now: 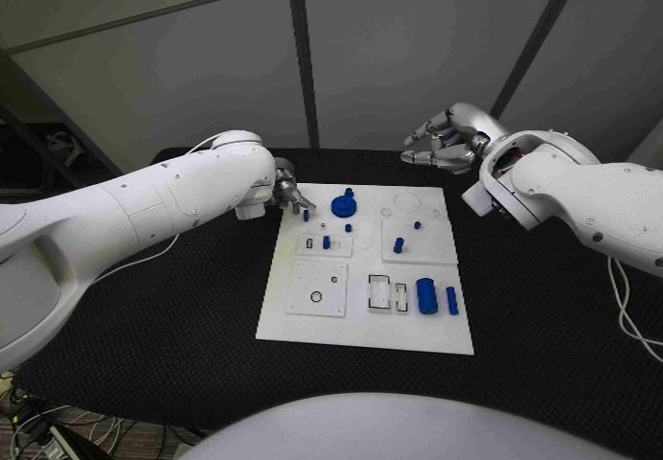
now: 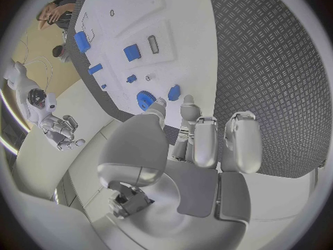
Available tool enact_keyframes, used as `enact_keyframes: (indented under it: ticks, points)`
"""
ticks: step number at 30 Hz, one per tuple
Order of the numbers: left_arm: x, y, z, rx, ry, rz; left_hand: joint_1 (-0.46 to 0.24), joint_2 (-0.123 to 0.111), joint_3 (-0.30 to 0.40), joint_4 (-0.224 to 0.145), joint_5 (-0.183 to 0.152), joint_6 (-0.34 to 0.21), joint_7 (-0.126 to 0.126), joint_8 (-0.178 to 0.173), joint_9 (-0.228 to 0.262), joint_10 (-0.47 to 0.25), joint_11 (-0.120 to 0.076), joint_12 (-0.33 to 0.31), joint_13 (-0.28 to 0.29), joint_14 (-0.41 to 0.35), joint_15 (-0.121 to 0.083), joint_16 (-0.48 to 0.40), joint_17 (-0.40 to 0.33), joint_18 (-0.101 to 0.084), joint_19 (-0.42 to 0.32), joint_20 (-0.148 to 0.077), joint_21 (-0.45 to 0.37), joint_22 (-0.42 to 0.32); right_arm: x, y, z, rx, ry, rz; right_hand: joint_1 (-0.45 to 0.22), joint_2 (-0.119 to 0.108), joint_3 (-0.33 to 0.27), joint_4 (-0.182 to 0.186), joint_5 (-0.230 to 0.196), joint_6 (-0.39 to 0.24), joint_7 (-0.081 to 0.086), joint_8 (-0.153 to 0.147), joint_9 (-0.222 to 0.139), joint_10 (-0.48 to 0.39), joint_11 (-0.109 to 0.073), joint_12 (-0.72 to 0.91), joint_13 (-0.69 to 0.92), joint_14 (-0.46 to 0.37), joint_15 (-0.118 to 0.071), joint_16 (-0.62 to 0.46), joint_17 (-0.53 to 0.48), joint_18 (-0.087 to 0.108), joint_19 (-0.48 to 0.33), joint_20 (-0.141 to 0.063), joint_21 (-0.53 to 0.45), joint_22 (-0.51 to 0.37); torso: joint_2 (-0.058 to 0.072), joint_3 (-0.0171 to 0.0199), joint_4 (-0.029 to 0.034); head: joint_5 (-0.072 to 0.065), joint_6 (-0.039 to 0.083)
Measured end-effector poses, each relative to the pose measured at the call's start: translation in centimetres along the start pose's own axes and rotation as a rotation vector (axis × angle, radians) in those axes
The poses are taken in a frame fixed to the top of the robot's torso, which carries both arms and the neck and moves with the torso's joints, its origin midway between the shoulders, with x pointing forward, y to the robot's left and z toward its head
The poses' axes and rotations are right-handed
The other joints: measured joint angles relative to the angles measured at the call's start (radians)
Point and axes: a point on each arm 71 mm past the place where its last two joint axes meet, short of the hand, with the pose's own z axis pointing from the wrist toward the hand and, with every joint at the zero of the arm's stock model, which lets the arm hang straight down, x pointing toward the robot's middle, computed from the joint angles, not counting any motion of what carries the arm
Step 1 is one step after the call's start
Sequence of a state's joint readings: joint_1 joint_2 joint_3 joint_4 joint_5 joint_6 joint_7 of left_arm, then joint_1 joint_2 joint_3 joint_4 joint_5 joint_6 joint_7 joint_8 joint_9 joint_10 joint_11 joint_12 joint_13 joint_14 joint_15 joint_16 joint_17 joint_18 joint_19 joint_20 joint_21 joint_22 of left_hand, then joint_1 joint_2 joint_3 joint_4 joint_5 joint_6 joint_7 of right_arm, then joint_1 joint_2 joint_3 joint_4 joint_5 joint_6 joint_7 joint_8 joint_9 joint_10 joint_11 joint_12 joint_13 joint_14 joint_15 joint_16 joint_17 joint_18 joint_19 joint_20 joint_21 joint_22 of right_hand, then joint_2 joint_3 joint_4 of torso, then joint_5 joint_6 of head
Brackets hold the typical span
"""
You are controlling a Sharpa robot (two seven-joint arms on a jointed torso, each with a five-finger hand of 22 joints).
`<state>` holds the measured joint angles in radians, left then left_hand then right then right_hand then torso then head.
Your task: Assemble the parts on the task board
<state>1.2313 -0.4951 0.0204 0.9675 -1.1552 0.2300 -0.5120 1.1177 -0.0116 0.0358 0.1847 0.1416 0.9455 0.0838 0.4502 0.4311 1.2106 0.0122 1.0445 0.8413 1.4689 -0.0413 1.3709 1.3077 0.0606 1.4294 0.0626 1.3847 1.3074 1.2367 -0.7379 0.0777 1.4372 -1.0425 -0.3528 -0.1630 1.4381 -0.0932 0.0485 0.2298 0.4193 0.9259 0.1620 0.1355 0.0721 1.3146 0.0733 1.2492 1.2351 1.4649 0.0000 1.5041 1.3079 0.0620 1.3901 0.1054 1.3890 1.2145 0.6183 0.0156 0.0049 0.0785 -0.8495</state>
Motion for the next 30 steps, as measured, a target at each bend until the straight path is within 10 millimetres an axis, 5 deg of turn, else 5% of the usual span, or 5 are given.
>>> enact_keyframes:
  ticks: [30]
  points:
    - [0.21,-0.2,-0.04,0.023,0.017,0.002,0.044,0.025,0.004,-0.015,0.0,0.023,-0.009,-0.005,-0.002,0.009,-0.009,0.005,0.003,-0.004,-0.004,0.004,0.0,0.0,0.008,0.0,0.012,0.0,0.09,0.04,0.07,0.0,0.004,0.0,0.0,0.0,0.0,0.0,0.0,0.0,0.0,0.0,0.0,0.0,0.0,0.0,0.0,0.0,0.0,0.0,0.0,0.0,0.0,0.0,0.0,0.0,0.0,-0.0003,0.0006,0.0,-0.005]
